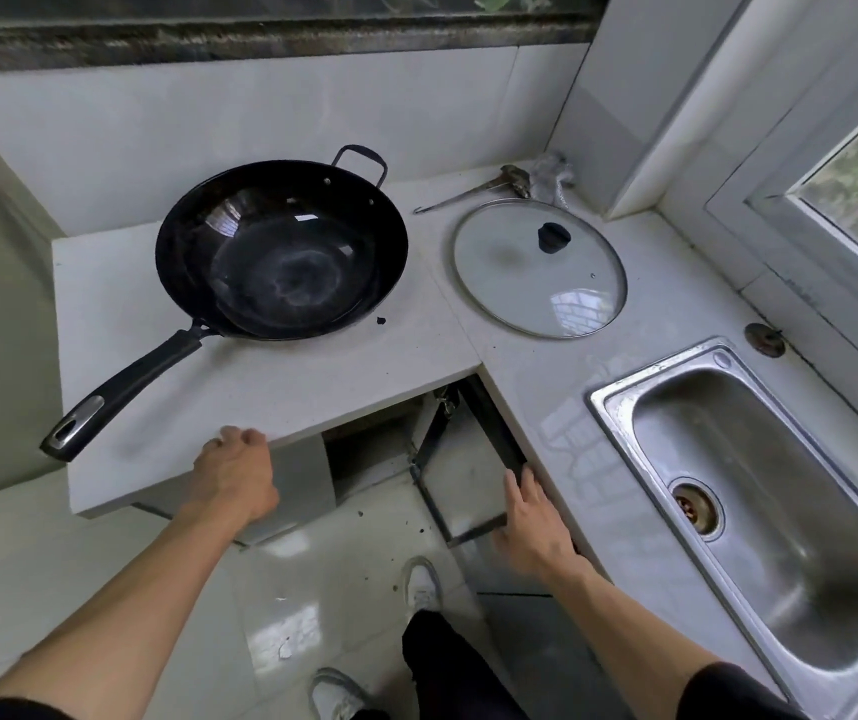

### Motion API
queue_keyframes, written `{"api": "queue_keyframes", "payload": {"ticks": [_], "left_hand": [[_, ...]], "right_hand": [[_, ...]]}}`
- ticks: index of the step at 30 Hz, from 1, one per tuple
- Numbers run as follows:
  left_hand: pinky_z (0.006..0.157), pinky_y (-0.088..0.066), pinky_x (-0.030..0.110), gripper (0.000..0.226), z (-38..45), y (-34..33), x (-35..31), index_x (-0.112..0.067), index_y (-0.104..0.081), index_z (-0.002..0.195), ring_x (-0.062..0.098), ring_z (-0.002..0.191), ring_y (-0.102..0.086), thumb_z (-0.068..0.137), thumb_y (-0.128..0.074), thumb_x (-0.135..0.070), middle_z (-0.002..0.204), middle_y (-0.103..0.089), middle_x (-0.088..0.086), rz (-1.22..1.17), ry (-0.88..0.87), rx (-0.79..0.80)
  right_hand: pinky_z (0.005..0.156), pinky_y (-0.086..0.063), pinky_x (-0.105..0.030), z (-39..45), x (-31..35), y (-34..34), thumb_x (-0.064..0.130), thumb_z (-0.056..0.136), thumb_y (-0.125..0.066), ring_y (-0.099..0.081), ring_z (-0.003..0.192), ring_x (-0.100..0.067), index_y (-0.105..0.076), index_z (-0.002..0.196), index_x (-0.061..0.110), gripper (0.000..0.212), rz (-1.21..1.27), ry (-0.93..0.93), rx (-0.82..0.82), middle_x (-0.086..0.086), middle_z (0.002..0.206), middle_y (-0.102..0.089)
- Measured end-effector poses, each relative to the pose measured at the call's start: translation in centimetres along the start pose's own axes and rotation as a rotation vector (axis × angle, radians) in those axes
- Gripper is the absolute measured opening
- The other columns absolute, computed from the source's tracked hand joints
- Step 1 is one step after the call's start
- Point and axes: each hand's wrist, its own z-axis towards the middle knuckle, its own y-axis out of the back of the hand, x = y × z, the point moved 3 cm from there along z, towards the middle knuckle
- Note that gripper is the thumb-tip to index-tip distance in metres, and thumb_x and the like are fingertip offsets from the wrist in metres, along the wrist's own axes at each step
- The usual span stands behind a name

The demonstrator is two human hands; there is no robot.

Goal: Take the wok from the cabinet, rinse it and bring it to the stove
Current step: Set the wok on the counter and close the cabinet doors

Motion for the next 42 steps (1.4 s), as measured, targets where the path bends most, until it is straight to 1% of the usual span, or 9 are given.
{"api": "queue_keyframes", "payload": {"ticks": [16, 22, 28, 34, 36, 37, 39, 41, 42], "left_hand": [[0.080, -0.044, 0.031, 0.058, -0.2, -0.1, 0.0, -0.006, -0.039, 0.129, 0.029, 0.106, -0.043, 0.076, -0.060, -0.016, 0.125, -0.041, 0.014, 0.004, -0.020, -0.016], [0.083, -0.046, 0.031, 0.062, -0.3, -0.3, 0.2, -0.007, -0.036, 0.130, 0.028, 0.106, -0.043, 0.074, -0.061, -0.018, 0.127, -0.040, 0.013, 0.032, -0.031, -0.023], [0.085, -0.046, 0.031, 0.063, -0.3, -0.3, 0.1, -0.007, -0.036, 0.130, 0.028, 0.107, -0.042, 0.074, -0.062, -0.017, 0.126, -0.039, 0.013, 0.021, -0.030, -0.021], [0.085, -0.047, 0.031, 0.065, -0.2, -0.3, 0.2, -0.008, -0.035, 0.132, 0.028, 0.107, -0.042, 0.073, -0.060, -0.015, 0.127, -0.039, 0.013, 0.018, -0.031, -0.017], [0.087, -0.047, 0.032, 0.067, -0.2, -0.2, 0.2, -0.008, -0.034, 0.134, 0.028, 0.108, -0.042, 0.072, -0.060, -0.014, 0.128, -0.038, 0.012, 0.014, -0.030, -0.009], [0.087, -0.047, 0.032, 0.068, -0.2, -0.2, 0.2, -0.008, -0.034, 0.134, 0.028, 0.108, -0.042, 0.071, -0.060, -0.014, 0.129, -0.038, 0.012, 0.013, -0.031, -0.009], [0.087, -0.048, 0.032, 0.069, -0.2, -0.2, 0.2, -0.009, -0.034, 0.134, 0.028, 0.109, -0.042, 0.071, -0.060, -0.014, 0.128, -0.039, 0.012, 0.007, -0.032, -0.010], [0.087, -0.047, 0.032, 0.068, -0.3, -0.1, 0.2, -0.009, -0.035, 0.133, 0.028, 0.108, -0.042, 0.070, -0.060, -0.014, 0.127, -0.039, 0.012, -0.001, -0.027, -0.007], [0.087, -0.047, 0.032, 0.068, -0.3, -0.1, 0.2, -0.009, -0.035, 0.133, 0.028, 0.108, -0.042, 0.070, -0.061, -0.014, 0.127, -0.039, 0.012, -0.003, -0.026, -0.007]], "right_hand": [[0.121, -0.015, -0.037, 0.4, 0.4, -1.0, 0.044, 0.081, -0.064, -0.010, 0.149, -0.028, -0.014, 0.153, 0.011, 0.093, 0.118, -0.037, -0.090, -0.012, 0.162, -0.010], [0.119, -0.020, -0.036, 0.1, 0.9, -1.3, 0.045, 0.083, -0.058, -0.026, 0.140, -0.024, -0.027, 0.148, 0.011, 0.080, 0.076, 0.002, -0.222, -0.005, 0.152, -0.033], [0.103, -0.040, -0.032, 0.7, 0.2, -0.4, 0.034, 0.085, -0.061, -0.045, 0.123, -0.022, -0.032, 0.146, 0.011, 0.072, 0.309, -0.018, -0.183, -0.005, 0.141, -0.039], [0.107, -0.041, -0.037, 1.1, -0.5, -0.2, 0.033, 0.091, -0.060, -0.047, 0.127, -0.025, -0.030, 0.148, 0.008, 0.068, 0.486, -0.061, -0.167, -0.010, 0.147, -0.036], [0.094, -0.046, -0.034, 1.8, -0.7, -0.6, 0.050, 0.094, -0.052, -0.056, 0.113, -0.024, -0.051, 0.132, 0.010, 0.055, 0.492, -0.125, -0.137, -0.010, 0.125, -0.056], [0.082, -0.045, -0.032, 2.0, -0.7, -0.5, 0.058, 0.093, -0.045, -0.059, 0.096, -0.022, -0.060, 0.106, 0.016, 0.046, 0.520, -0.145, -0.127, -0.007, 0.103, -0.061], [0.065, -0.037, -0.029, 2.2, -0.7, -0.1, 0.060, 0.094, -0.038, -0.047, 0.066, -0.018, -0.043, 0.066, 0.019, 0.050, 0.696, -0.190, -0.125, -0.002, 0.068, -0.048], [0.069, -0.048, -0.034, 2.8, -1.2, -0.4, 0.055, 0.098, -0.037, -0.058, 0.066, -0.024, -0.055, 0.065, 0.010, 0.058, 0.924, -0.243, -0.090, -0.010, 0.067, -0.060], [0.082, -0.054, -0.042, 3.3, -1.5, -0.8, 0.056, 0.098, -0.036, -0.066, 0.081, -0.031, -0.066, 0.081, 0.004, 0.063, 1.034, -0.268, -0.042, -0.017, 0.083, -0.069]]}}
